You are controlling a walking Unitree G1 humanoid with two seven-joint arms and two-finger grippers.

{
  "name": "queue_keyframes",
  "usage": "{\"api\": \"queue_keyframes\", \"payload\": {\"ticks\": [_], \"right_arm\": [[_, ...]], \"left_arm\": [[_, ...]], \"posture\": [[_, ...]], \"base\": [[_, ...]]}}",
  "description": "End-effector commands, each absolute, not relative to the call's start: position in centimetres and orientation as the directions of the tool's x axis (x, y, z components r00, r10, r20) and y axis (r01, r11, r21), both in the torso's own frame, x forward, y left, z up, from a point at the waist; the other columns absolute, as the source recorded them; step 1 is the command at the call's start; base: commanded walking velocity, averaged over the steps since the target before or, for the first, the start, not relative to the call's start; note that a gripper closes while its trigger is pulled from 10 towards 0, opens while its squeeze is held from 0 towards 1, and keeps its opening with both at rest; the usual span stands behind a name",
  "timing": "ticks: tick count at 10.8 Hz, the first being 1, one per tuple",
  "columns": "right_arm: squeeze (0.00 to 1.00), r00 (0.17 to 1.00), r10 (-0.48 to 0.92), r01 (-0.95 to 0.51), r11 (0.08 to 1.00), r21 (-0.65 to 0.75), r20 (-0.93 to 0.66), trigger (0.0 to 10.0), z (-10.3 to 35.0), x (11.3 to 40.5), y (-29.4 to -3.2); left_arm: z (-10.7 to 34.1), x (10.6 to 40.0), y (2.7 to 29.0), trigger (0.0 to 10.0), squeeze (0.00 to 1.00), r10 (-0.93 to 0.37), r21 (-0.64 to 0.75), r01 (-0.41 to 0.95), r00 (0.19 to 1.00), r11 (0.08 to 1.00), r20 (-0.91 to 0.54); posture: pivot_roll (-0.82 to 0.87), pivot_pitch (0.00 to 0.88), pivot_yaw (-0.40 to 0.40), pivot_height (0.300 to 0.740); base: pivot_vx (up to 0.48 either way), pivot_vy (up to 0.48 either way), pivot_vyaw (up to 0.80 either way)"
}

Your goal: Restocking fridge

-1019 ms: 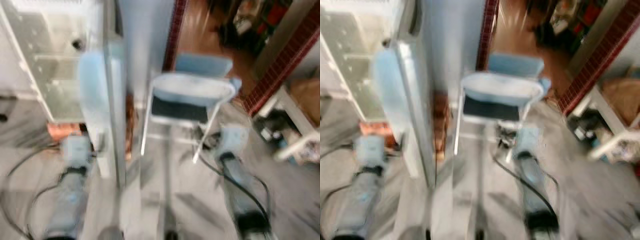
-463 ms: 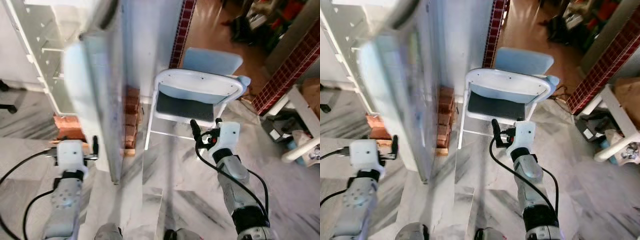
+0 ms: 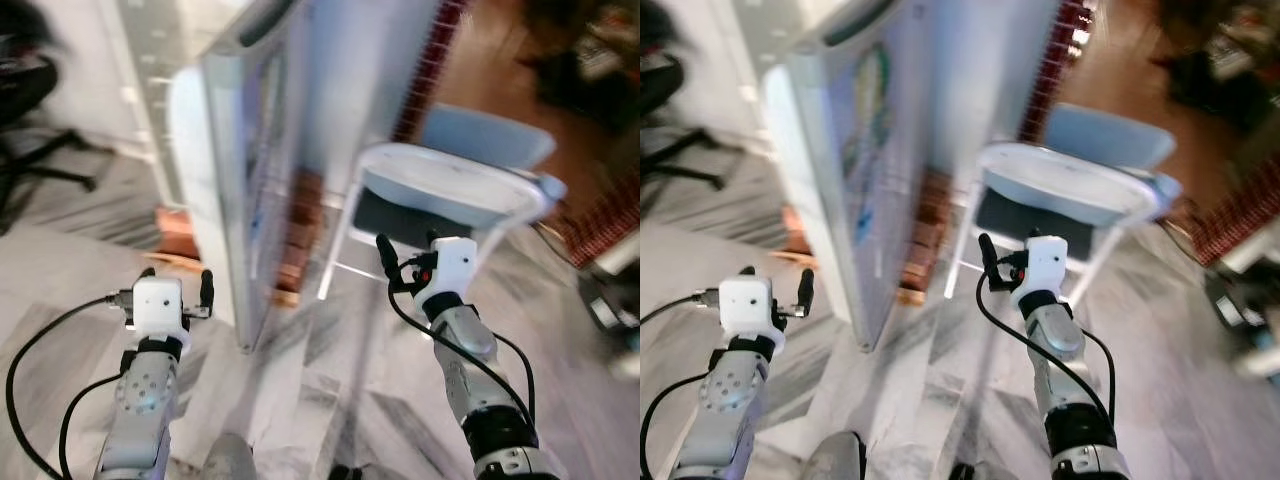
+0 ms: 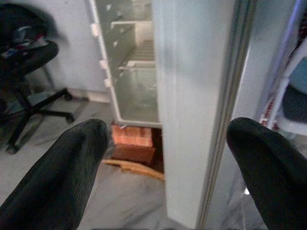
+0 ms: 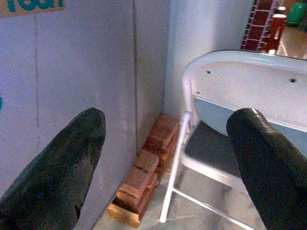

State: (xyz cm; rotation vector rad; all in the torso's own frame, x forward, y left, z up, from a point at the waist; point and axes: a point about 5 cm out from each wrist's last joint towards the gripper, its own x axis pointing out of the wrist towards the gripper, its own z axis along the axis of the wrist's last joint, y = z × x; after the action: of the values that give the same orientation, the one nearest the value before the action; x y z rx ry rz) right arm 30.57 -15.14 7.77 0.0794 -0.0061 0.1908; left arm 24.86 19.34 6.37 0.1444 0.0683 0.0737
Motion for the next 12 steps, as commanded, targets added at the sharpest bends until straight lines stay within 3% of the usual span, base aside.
{"api": "queue_keyframes", "payload": {"ticks": [1,4,6,7,8,9,11,12], "right_arm": [[0.00,0.987,0.162,-0.162,0.983,0.089,0.005,10.0,7.4,30.3,-16.0],[0.00,0.987,0.160,-0.159,0.982,0.097,0.002,10.0,7.4,30.1,-16.1],[0.00,0.986,0.168,-0.167,0.982,0.086,0.000,10.0,7.4,29.8,-16.2],[0.00,0.987,0.163,-0.162,0.984,0.080,0.003,10.0,7.5,29.6,-16.5],[0.00,0.987,0.158,-0.158,0.984,0.077,0.003,10.0,7.5,29.6,-16.7],[0.00,0.988,0.156,-0.156,0.985,0.071,0.009,10.0,7.7,29.5,-16.8],[0.00,0.988,0.156,-0.157,0.985,0.066,0.009,10.0,7.7,29.4,-16.9],[0.00,0.988,0.157,-0.157,0.986,0.063,0.006,10.0,7.7,29.4,-16.9]], "left_arm": [[6.1,25.1,19.3,10.0,0.00,0.070,0.158,-0.057,0.994,0.986,-0.079],[6.8,28.0,19.1,10.0,0.00,0.000,0.167,0.012,0.998,0.986,-0.070],[6.9,30.7,17.4,10.0,0.00,-0.170,0.197,0.190,0.979,0.962,-0.114],[6.8,31.9,17.4,10.0,0.00,-0.181,0.224,0.212,0.972,0.951,-0.150],[6.9,32.7,18.1,10.0,0.00,-0.157,0.243,0.194,0.974,0.950,-0.163],[7.9,33.9,21.3,10.0,0.00,0.021,0.333,0.031,0.988,0.942,-0.153],[9.1,33.4,26.6,10.0,0.00,0.270,0.305,-0.228,0.957,0.925,-0.103],[8.7,32.7,26.7,10.0,0.00,0.249,0.299,-0.217,0.966,0.929,-0.074]], "posture": [[0.16,0.056,-0.104,0.740],[0.15,0.057,-0.104,0.740],[0.12,0.065,-0.115,0.740],[0.11,0.064,-0.115,0.740],[0.10,0.062,-0.115,0.740],[0.08,0.057,-0.116,0.740],[0.08,0.053,-0.116,0.740],[0.10,0.056,-0.118,0.740]], "base": [[0.000,0.000,0.00],[0.000,0.000,0.00],[0.000,0.000,0.00],[0.000,0.000,0.00],[0.000,0.000,0.00],[0.000,0.000,0.00],[0.000,0.000,0.00],[0.000,0.000,0.00]]}}
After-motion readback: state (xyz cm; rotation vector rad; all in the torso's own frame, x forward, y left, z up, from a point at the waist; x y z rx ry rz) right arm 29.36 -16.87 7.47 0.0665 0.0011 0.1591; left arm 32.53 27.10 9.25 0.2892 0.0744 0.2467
